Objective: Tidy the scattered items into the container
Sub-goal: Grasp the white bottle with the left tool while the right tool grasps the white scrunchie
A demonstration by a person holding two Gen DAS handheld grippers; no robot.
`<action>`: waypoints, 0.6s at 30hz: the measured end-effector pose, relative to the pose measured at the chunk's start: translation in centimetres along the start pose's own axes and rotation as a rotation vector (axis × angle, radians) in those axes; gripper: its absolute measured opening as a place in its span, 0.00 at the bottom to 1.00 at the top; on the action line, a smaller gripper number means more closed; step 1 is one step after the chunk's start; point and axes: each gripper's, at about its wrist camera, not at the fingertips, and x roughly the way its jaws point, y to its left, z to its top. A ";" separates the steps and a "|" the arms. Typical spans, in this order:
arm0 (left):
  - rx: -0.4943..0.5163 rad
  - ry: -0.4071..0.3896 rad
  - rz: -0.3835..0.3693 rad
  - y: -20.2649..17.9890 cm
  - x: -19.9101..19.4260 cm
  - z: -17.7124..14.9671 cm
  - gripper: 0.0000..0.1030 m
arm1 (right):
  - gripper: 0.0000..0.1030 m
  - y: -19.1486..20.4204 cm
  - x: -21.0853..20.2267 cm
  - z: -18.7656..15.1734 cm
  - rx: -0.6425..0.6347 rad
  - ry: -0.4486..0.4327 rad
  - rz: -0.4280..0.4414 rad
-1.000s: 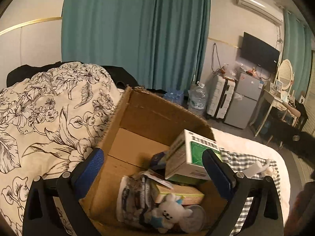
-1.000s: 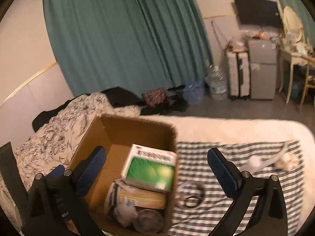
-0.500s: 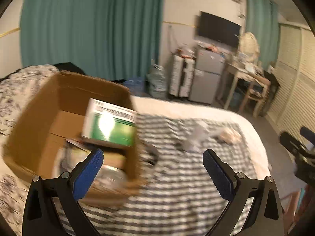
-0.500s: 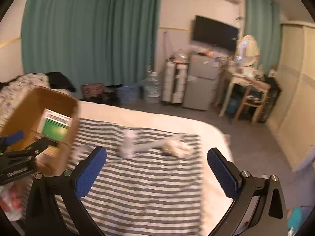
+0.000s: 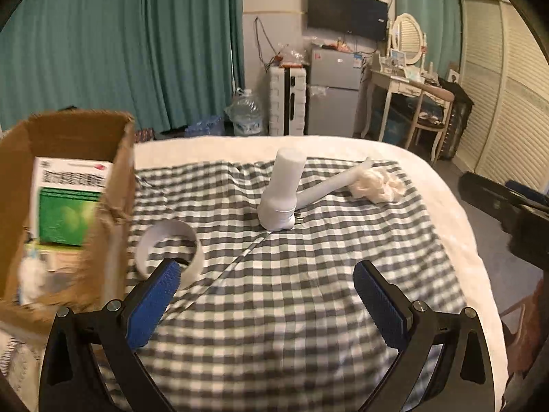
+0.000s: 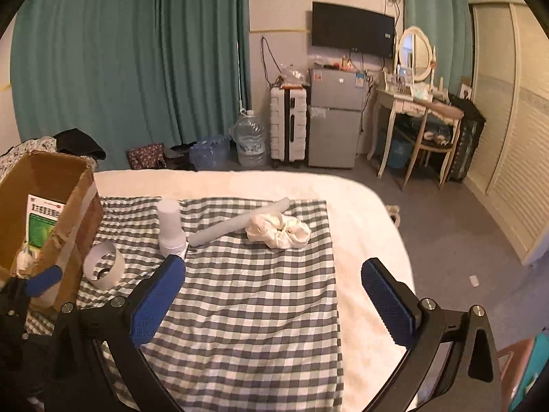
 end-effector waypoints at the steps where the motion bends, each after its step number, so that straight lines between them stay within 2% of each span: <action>1: -0.012 0.004 0.004 0.2 0.9 0.1 1.00 | 1.00 -0.2 0.7 -0.1 0.008 0.007 0.003; 5: -0.034 0.022 0.023 0.2 3.8 0.6 1.00 | 1.00 -1.1 3.7 0.1 0.040 0.028 0.018; 8: -0.030 0.004 0.013 -0.1 5.2 1.1 1.00 | 1.00 -0.9 6.0 0.2 0.031 0.045 0.040; 12: -0.010 -0.024 0.026 -1.0 7.1 2.2 1.00 | 1.00 -0.5 8.2 0.1 -0.020 0.050 0.025; 16: -0.041 -0.017 0.025 -1.0 9.2 3.3 1.00 | 1.00 -0.9 11.0 -0.7 -0.003 0.080 0.025; 18: -0.051 -0.015 0.049 -0.9 10.3 3.5 1.00 | 1.00 -0.9 12.3 -1.1 -0.003 0.090 0.018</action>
